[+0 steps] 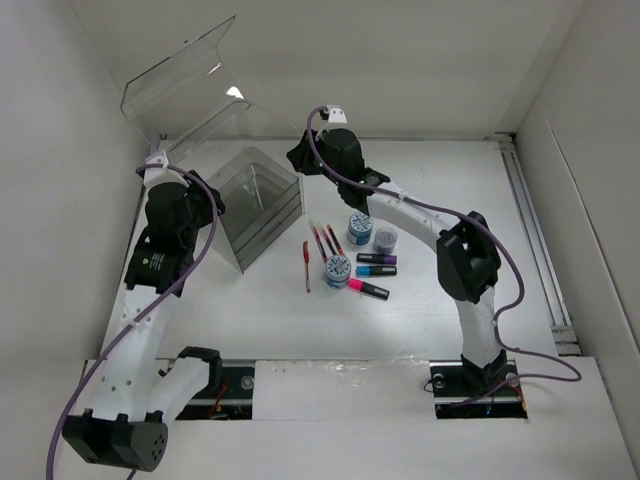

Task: Sort the stationery into containers
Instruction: Move the storage box to the center of the board, then pick up the stationery from the center of the board.

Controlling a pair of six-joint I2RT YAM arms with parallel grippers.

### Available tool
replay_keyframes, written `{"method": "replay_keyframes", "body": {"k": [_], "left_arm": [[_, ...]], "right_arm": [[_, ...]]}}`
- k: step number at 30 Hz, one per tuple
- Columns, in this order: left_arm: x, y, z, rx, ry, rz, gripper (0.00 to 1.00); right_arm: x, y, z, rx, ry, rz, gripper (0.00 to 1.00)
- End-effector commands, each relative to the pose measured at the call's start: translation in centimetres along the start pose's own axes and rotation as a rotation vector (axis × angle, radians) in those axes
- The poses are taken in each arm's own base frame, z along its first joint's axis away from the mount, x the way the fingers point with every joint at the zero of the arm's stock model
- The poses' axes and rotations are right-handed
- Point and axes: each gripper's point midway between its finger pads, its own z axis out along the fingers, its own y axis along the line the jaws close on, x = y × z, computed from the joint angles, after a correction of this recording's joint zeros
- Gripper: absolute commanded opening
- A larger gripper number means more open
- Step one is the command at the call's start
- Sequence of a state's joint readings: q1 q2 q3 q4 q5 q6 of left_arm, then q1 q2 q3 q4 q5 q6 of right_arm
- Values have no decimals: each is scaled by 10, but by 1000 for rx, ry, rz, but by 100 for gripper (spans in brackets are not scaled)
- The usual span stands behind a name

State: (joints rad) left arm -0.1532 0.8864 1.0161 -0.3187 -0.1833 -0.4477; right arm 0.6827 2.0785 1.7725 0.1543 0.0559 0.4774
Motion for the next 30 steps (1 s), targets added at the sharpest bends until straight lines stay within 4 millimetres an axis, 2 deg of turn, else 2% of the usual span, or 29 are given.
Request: {"method": "replay_keyframes", "body": {"k": [1,3,4,6,10,12,13,16,17,18,19,20,22,24,25,26,28,29,30], "left_arm": [[-28,-3,2,-33,-72,-40,45],[-31,-4,9,-47,-69,-49,45],[-32,-6,12,-49,-66,-48,45],[-28,-5,23,-71,-46,-49,45],[-33,-7,28,-79,-59,-62,45],[-31,-7,34,-84,-52,-60,45],[-34,-9,35,-81,-55,-61,45],[-32,-9,41,-90,-40,-56,47],[-31,-11,41,-81,-35,-56,47],[-31,-11,41,-81,-35,-56,51],[-34,-10,41,-87,-49,-59,53],[-39,-12,40,-82,-57,-52,56],[-50,-16,40,-77,-84,-51,60],[-49,-17,48,-90,-63,-43,60],[-55,-21,48,-84,-73,-47,60],[-51,-22,51,-77,-57,-44,60],[-51,-22,51,-77,-57,-44,60],[-56,-25,48,-67,-75,-49,60],[-66,-28,40,-52,-100,-57,60]], "right_arm": [[-32,11,-2,3,-115,159,15],[-35,23,5,-31,-124,172,15],[-27,19,11,-24,-114,172,15],[-32,23,13,-32,-125,182,15],[-33,18,16,-11,-137,183,15],[-38,19,11,-5,-148,184,15],[-37,9,12,11,-146,184,15],[-43,10,4,15,-159,195,15],[-37,6,2,23,-146,193,15],[-44,3,-2,27,-157,195,17],[-40,1,-2,32,-150,194,18],[-50,3,-6,35,-171,207,18],[-52,1,-10,50,-180,220,18],[-54,-2,-10,66,-192,231,18],[-61,-4,-12,68,-205,232,20],[-60,-2,-12,57,-197,232,20],[-56,-2,-12,54,-180,230,24],[-56,-2,-12,54,-180,230,36],[-57,1,-15,45,-171,229,43]]}}
